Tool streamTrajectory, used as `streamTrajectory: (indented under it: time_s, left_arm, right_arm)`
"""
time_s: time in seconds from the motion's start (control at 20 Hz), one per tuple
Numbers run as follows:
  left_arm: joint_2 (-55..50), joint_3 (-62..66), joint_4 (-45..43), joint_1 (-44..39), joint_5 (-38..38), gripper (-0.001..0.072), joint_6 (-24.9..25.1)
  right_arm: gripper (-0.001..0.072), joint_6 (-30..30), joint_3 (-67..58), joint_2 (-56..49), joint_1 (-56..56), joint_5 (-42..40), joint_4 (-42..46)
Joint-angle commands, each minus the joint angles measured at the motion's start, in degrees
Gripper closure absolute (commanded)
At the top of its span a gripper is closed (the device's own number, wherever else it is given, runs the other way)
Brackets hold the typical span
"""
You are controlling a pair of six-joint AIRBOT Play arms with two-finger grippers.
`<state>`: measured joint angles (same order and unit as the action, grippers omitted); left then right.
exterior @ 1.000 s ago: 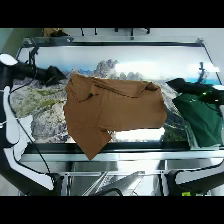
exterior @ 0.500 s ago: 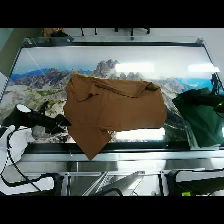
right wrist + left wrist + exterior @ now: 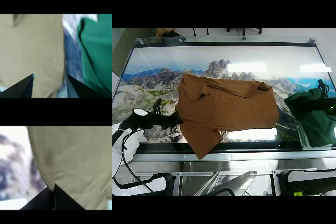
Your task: Fold the shirts.
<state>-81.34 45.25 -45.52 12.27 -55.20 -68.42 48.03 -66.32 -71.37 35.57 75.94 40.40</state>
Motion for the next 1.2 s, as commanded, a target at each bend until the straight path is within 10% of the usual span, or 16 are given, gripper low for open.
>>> streamTrajectory:
  time_s: [0.0,0.65,0.85,1.15]
  left_arm:
    - [0.1,5.3,-0.5,0.5,-1.2,0.0689,1.5]
    - [0.1,4.7,-2.5,6.7,-3.9,0.0689,2.9]
    - [0.7,7.3,-2.5,6.7,-9.6,0.069,3.1]
    - [16.9,18.9,4.7,9.9,-19.0,0.0693,2.4]
  right_arm:
    - [0.0246,1.5,3.4,0.0,-0.1,1.5,4.0]
    - [0.0271,1.4,17.9,-0.1,-17.0,-4.9,-1.2]
    - [0.0654,1.3,17.9,2.2,-18.8,1.8,-5.8]
    - [0.069,1.3,3.3,23.0,-13.9,2.5,-15.3]
